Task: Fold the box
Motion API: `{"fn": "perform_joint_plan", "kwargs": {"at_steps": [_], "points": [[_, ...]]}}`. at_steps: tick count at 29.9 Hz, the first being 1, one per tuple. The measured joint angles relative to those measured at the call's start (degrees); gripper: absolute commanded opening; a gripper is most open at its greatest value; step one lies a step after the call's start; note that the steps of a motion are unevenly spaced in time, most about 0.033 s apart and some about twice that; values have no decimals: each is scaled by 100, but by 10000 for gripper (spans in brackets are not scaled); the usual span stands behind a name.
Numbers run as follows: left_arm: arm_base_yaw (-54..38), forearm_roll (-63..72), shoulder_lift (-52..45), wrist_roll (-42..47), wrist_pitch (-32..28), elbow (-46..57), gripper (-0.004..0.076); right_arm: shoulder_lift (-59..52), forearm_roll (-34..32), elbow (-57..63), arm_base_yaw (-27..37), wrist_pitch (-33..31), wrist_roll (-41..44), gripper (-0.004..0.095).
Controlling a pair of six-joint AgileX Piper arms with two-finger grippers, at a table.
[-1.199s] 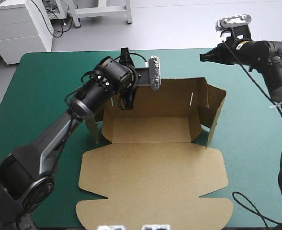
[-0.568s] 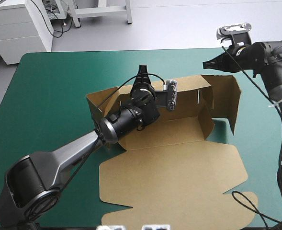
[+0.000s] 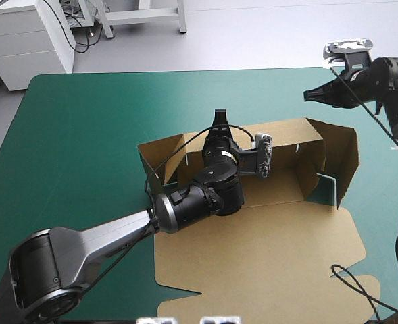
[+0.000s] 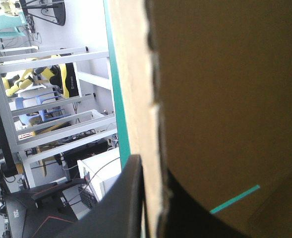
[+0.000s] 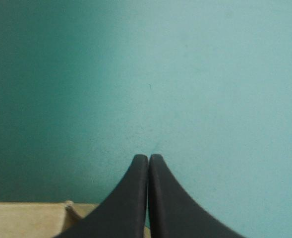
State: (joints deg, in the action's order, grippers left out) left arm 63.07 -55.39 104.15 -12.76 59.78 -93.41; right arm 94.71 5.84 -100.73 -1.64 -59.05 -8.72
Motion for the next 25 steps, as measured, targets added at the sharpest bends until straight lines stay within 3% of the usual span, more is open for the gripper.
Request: {"fn": "perform_joint_plan", "kwargs": {"at_steps": [14, 25], "points": [[0, 0, 0, 54, 7, 0, -8, 535, 972, 24, 392, -975, -673, -4], [0, 0, 0, 54, 7, 0, -8, 446, 1188, 206, 396, -1194, -956, -4]]}}
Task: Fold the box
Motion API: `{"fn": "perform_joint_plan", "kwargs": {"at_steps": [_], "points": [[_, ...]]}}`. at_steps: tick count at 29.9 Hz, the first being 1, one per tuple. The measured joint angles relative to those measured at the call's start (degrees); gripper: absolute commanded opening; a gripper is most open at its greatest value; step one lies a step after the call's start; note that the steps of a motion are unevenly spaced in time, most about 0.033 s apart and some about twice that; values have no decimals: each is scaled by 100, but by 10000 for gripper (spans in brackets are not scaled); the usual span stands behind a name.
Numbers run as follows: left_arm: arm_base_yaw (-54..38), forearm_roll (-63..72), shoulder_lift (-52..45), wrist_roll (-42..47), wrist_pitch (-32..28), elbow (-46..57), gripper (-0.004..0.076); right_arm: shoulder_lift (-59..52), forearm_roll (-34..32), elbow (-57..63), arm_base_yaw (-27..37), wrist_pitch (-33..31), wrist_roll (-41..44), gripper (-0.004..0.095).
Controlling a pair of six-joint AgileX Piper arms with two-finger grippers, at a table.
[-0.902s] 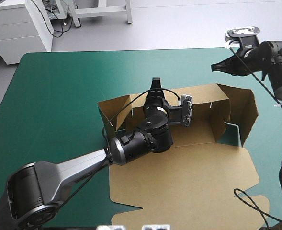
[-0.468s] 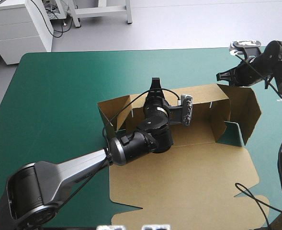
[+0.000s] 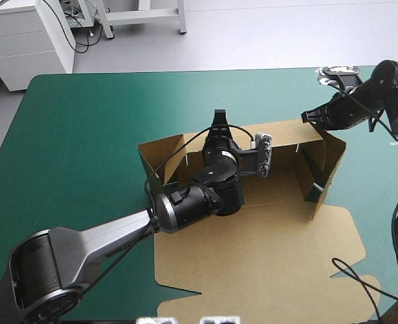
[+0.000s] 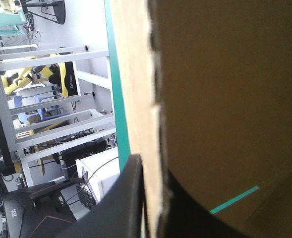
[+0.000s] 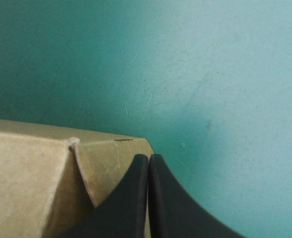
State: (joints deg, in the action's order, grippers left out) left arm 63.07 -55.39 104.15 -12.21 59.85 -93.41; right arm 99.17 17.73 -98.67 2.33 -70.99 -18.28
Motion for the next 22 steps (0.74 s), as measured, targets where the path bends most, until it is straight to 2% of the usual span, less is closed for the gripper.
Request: {"fn": "perform_joint_plan", "kwargs": {"at_steps": [5, 12, 22], "points": [[0, 0, 0, 2, 0, 0, -8, -338, 87, 578, 6, 134, -186, -4], [38, -225, 17, 2, -80, 205, -8, -1188, 544, 1843, 6, 1092, -574, -4], [78, -634, 11, 29, -209, 578, -8, -1914, 673, 3068, 6, 2071, -848, -4]]}}
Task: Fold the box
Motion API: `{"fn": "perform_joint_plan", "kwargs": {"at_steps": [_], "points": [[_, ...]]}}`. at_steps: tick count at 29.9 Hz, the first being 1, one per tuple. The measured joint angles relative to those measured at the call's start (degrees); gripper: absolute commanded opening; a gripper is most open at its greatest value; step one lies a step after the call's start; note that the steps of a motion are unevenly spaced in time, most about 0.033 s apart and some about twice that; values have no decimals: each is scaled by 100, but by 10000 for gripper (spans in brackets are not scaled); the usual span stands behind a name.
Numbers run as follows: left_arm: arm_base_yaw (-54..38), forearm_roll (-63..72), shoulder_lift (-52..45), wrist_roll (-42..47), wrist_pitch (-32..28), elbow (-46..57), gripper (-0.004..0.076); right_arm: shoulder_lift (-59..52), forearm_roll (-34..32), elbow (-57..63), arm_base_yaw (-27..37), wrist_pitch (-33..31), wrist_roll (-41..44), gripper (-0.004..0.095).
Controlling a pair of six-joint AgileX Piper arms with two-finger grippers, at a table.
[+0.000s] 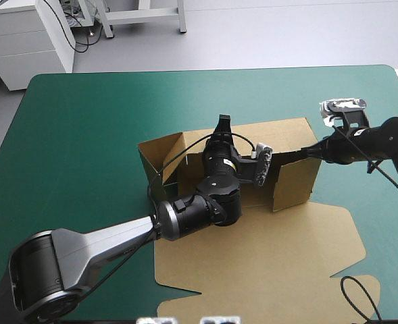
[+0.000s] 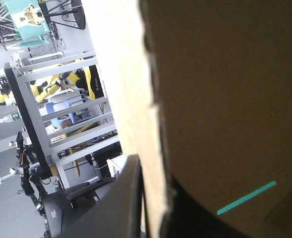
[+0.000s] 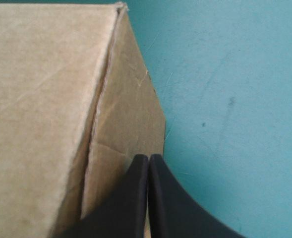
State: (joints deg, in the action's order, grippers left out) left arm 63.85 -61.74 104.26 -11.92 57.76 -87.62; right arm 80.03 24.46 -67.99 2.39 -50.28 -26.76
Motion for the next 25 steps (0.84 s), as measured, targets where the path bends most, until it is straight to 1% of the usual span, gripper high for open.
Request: {"fn": "perform_joint_plan", "kwargs": {"at_steps": [8, 11, 12, 14, 16, 18, 20, 25], "points": [[0, 6, -5, 0, -4, 0, -8, -532, 13, 300, 0, 150, -149, -4], [0, 6, -5, 0, -8, 0, -8, -566, -15, 329, 0, 48, -211, 13], [0, 6, -5, 0, -8, 0, -8, -566, -43, 333, 0, -8, -266, 39], [0, 6, -5, 0, -8, 0, -8, -566, -143, 349, 0, -130, -305, 122], [0, 6, -5, 0, -8, 0, -8, -566, -272, 349, 0, -268, -245, 254], [0, 6, -5, 0, -15, 0, -8, -566, -485, 349, 0, -377, -199, 340], [0, 6, -5, 0, -15, 0, -8, -566, -665, 349, 0, -547, -172, 368], [0, 6, -5, 13, -19, 0, -8, -566, -757, 349, 0, -737, -474, 368]]}}
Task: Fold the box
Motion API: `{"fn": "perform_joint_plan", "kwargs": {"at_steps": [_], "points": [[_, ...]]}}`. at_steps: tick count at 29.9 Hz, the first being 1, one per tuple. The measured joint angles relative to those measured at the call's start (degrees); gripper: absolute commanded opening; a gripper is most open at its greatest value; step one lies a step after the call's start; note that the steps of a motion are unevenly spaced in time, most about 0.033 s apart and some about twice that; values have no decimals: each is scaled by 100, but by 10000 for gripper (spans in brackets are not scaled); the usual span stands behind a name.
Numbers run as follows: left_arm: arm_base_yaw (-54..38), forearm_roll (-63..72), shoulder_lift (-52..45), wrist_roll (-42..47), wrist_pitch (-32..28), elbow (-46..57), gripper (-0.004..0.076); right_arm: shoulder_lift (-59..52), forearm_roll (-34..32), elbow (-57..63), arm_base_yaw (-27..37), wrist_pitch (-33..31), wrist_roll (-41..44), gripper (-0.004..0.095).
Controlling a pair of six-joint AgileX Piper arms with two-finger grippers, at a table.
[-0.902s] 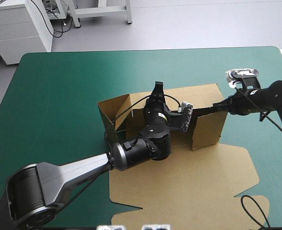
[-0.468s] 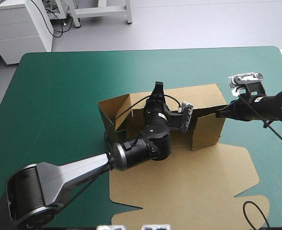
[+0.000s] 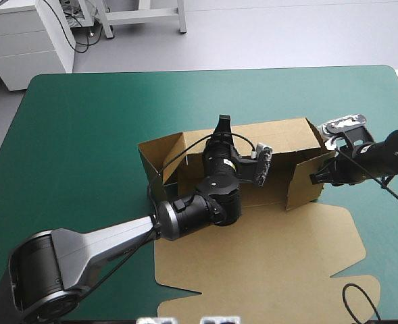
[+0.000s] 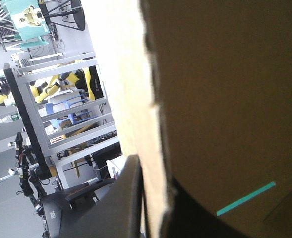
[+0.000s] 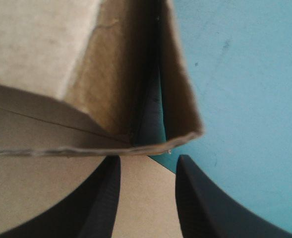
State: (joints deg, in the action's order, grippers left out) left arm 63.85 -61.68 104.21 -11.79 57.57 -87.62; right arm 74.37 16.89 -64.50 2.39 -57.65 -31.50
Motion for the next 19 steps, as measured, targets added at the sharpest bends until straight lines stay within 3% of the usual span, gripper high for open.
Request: {"fn": "perform_joint_plan", "kwargs": {"at_steps": [19], "points": [[7, 43, 0, 45, -12, 4, -8, 462, 1257, 9, 0, 519, -2054, 367]]}}
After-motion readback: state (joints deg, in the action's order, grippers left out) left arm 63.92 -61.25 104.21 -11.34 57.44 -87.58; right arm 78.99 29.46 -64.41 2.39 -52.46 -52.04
